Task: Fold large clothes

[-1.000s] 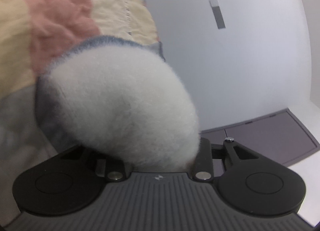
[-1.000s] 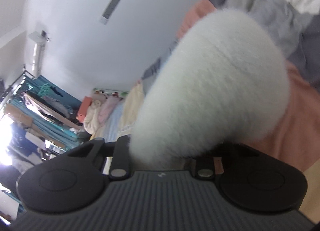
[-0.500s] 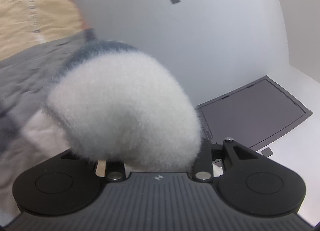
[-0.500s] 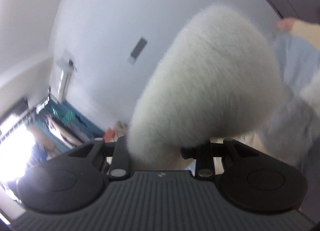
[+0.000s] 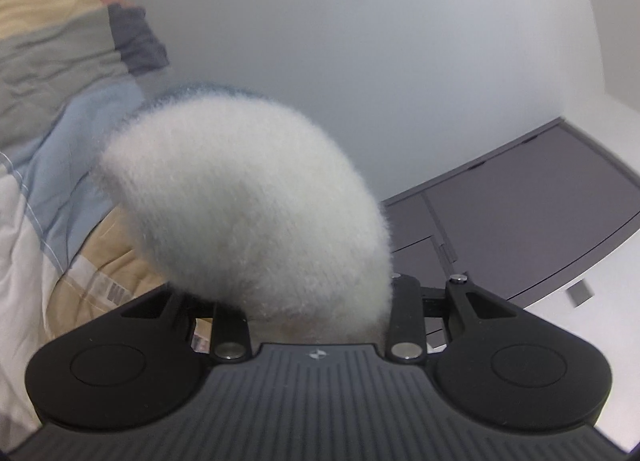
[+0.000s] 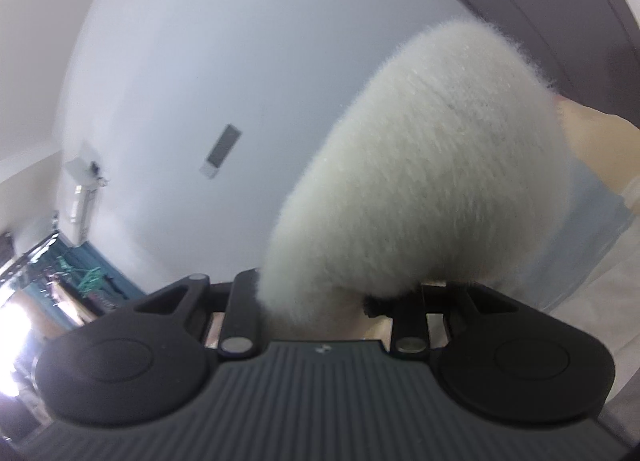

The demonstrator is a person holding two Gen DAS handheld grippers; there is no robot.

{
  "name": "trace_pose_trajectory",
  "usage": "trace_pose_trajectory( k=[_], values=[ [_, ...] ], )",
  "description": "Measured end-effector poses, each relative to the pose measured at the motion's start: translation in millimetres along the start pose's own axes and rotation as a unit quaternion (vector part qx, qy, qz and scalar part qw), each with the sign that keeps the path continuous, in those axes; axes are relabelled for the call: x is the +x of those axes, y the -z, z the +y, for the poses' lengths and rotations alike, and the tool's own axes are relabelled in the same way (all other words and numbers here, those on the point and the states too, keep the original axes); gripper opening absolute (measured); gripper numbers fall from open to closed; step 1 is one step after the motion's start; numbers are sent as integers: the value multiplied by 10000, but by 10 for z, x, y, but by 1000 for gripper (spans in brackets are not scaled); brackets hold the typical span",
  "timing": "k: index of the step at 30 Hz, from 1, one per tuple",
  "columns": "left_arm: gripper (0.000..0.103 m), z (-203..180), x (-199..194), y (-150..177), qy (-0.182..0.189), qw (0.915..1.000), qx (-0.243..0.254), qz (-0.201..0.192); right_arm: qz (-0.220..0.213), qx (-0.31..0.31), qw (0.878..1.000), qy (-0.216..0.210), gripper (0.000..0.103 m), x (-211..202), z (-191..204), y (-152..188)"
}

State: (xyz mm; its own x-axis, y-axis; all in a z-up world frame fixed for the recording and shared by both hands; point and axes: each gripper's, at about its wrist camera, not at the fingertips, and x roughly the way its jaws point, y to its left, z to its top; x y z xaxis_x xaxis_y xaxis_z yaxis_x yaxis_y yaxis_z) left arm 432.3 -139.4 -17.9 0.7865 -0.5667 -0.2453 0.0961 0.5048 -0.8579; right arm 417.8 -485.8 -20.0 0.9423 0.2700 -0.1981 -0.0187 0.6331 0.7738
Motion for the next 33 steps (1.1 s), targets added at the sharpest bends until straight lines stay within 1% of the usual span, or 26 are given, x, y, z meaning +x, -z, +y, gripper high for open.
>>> trace_pose_trajectory(
  k=[3, 6, 7, 9, 11, 13, 15, 17, 18, 19, 21, 24, 26, 28, 29, 30, 32, 33],
  values=[
    [40, 313, 238, 124, -190, 9997, 2, 147, -9, 179, 9996, 226, 34, 149, -318, 171],
    [40, 596, 336, 244, -472, 9984, -8, 323, 211, 94, 9983, 530, 34, 271, -535, 431],
    [40, 693, 348, 283, -490, 9980, -43, 385, 326, 57, 9976, 615, 34, 299, -602, 526],
    [40, 892, 297, 392, -307, 9986, -111, 409, 451, 87, 9965, 697, 34, 299, -732, 683],
    [41, 1021, 238, 465, -228, 9989, -91, 400, 364, 200, 9976, 553, 34, 223, -889, 867],
    [41, 1156, 190, 523, -218, 9987, -185, 416, 291, 177, 9984, 453, 35, 164, -967, 1000],
    [42, 1271, 167, 618, -298, 9981, -270, 461, 266, 227, 9986, 409, 36, 120, -1038, 1082],
    [44, 1375, 172, 671, -429, 9975, -217, 519, 249, 346, 9984, 371, 39, 49, -1133, 1198],
    [46, 1390, 143, 719, -410, 9978, -142, 494, 255, 312, 9984, 386, 39, 47, -1152, 1239],
    [46, 1403, 129, 741, -383, 9981, -90, 472, 246, 213, 9986, 415, 42, 23, -1178, 1298],
    [47, 1406, 116, 754, -353, 9983, -74, 452, 249, 71, 9984, 506, 44, -10, -1246, 1406],
    [53, 1394, 145, 703, -418, 9977, -166, 515, 260, 324, 9980, 486, 47, -22, -1334, 1417],
    [58, 1326, 111, 678, -505, 9970, -143, 577, 261, 381, 9975, 542, 50, -15, -1300, 1390],
    [62, 1276, 5, 670, -512, 9968, -126, 607, 300, 458, 9962, 680, 53, -77, -1284, 1396],
    [62, 1260, -57, 667, -524, 9967, -144, 604, 305, 478, 9955, 759, 53, -99, -1254, 1390],
    [62, 1262, -157, 666, -562, 9966, -164, 578, 308, 391, 9952, 838, 54, -150, -1213, 1399],
    [62, 1293, -379, 672, -541, 9973, -184, 468, 277, 3, 9950, 963, 54, -325, -1091, 1442],
    [62, 1295, -513, 673, -557, 9975, -114, 426, 280, -135, 9943, 1019, 54, -403, -1047, 1456]
  ],
)
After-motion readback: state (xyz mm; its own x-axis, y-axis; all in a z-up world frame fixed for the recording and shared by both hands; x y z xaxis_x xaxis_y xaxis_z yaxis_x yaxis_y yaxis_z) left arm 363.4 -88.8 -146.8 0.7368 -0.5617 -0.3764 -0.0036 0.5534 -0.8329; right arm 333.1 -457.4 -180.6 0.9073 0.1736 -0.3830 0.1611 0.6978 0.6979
